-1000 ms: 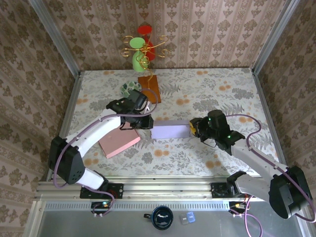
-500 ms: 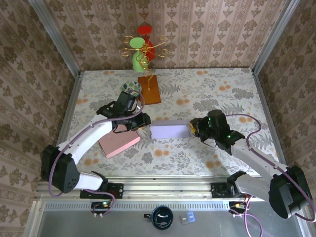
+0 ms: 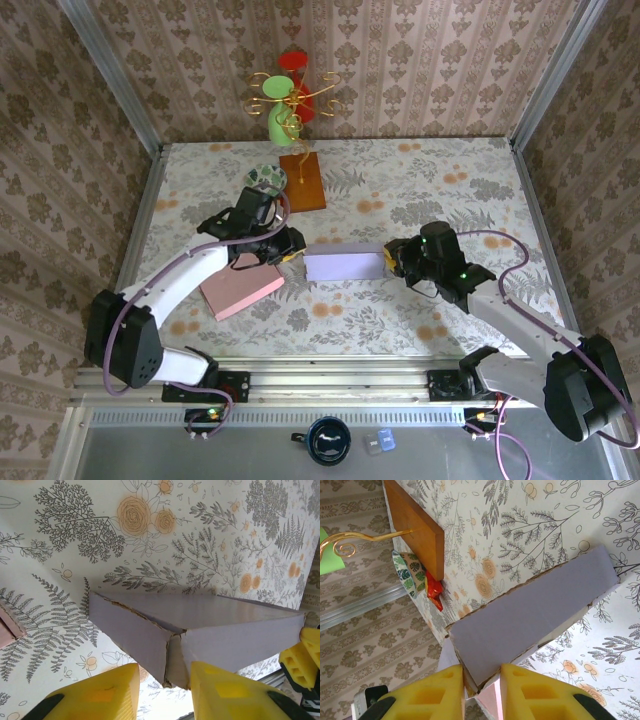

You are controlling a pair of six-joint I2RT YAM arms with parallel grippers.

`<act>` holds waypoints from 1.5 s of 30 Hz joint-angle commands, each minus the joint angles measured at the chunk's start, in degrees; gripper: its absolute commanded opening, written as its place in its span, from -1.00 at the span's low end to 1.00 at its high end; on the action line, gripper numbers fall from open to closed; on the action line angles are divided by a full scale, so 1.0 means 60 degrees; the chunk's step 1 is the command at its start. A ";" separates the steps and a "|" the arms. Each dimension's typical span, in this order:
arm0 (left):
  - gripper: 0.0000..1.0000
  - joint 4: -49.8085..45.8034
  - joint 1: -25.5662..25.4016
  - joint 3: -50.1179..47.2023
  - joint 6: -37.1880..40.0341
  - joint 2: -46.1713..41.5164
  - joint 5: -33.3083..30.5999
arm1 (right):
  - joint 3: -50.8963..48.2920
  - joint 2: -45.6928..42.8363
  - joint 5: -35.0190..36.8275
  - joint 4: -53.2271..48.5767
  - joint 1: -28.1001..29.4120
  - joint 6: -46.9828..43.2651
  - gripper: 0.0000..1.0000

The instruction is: Fold the paper box

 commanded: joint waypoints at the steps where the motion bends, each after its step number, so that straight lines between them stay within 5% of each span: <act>1: -0.37 0.0236 0.0062 -0.0183 -0.0249 0.0068 0.0231 | -0.0166 0.0314 0.0214 -0.1213 0.0015 -0.0123 -0.51; 34: -0.59 0.0091 -0.0376 -0.1484 0.0491 -0.0035 -0.0664 | 0.0195 0.0313 0.0257 -0.3209 0.0008 -0.0446 -0.57; 38: -0.62 0.0080 -0.0444 -0.1507 0.0679 -0.0130 -0.0936 | 0.0680 0.0365 0.0150 -0.3078 0.0008 -0.0633 -0.35; 45: -0.64 0.0148 -0.0552 -0.1513 0.0887 -0.0568 -0.1160 | 0.2274 0.0165 0.0324 -0.3748 -0.0004 -0.0810 0.38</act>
